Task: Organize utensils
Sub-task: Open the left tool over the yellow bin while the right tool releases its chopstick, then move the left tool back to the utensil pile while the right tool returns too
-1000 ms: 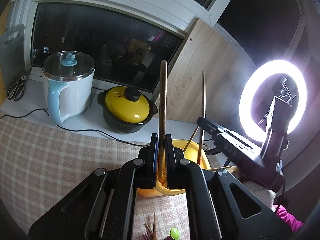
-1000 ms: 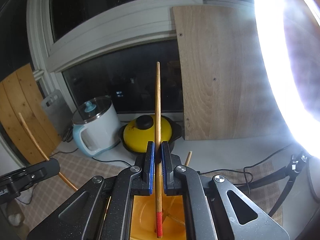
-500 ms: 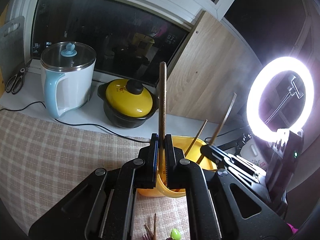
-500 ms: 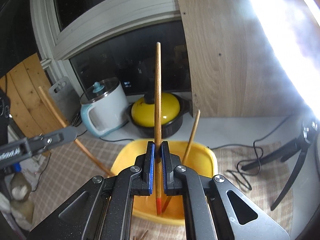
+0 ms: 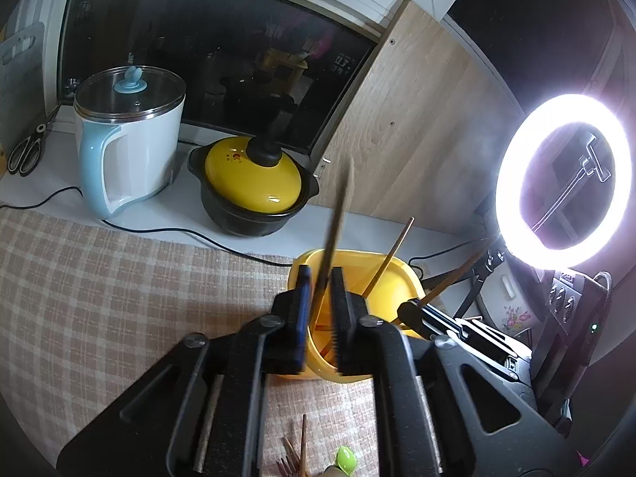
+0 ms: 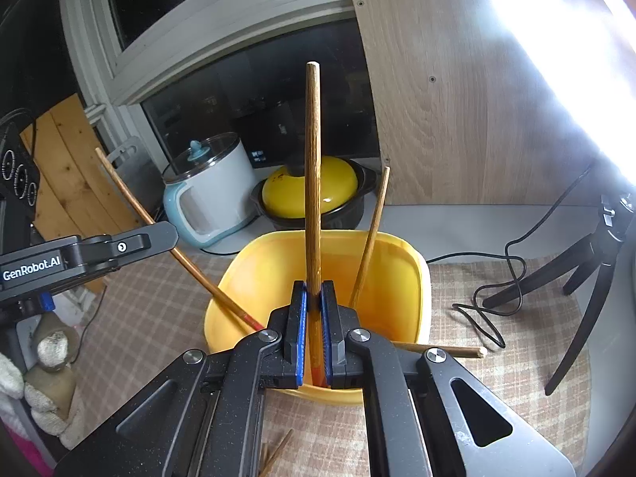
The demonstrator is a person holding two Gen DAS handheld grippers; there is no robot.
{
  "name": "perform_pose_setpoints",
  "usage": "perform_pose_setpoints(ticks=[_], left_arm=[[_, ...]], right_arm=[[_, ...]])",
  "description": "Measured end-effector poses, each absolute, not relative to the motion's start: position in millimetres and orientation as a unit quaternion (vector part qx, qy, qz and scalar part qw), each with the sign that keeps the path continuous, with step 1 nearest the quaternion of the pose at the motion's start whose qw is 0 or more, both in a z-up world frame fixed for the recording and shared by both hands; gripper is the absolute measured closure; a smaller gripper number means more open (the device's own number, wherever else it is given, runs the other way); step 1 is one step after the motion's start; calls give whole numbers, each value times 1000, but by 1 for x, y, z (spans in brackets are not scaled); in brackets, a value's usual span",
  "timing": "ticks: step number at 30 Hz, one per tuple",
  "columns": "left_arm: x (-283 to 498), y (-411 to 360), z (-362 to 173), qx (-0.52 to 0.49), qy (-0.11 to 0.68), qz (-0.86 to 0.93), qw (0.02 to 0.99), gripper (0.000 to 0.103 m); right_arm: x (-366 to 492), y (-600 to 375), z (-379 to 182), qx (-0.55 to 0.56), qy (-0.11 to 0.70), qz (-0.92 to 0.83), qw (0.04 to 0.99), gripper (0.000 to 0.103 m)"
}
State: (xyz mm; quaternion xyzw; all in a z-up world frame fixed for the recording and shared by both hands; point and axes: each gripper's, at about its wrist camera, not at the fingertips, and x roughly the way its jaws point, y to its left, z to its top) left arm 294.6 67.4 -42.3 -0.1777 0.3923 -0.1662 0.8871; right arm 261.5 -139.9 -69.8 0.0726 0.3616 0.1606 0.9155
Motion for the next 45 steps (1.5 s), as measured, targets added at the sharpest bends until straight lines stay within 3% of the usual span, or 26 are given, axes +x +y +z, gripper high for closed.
perform_pose_setpoints(ticks=[1, 2, 3, 4, 27, 45], left_arm=[[293, 68, -42, -179, 392, -166, 887, 73], [290, 69, -41, -181, 390, -165, 888, 63], [288, 70, -40, -182, 388, -164, 889, 62], [285, 71, -38, -181, 385, -162, 891, 62], [206, 103, -35, -181, 373, -120, 902, 62], [132, 114, -115, -243, 456, -90, 851, 62]], right_arm=[[261, -139, -69, 71, 363, 160, 915, 93], [260, -140, -69, 70, 363, 161, 915, 78], [257, -141, -67, 69, 361, 160, 916, 59], [255, -142, -66, 70, 356, 159, 918, 50], [176, -194, -59, 112, 335, 206, 913, 49], [142, -226, -142, 169, 454, 223, 846, 49]])
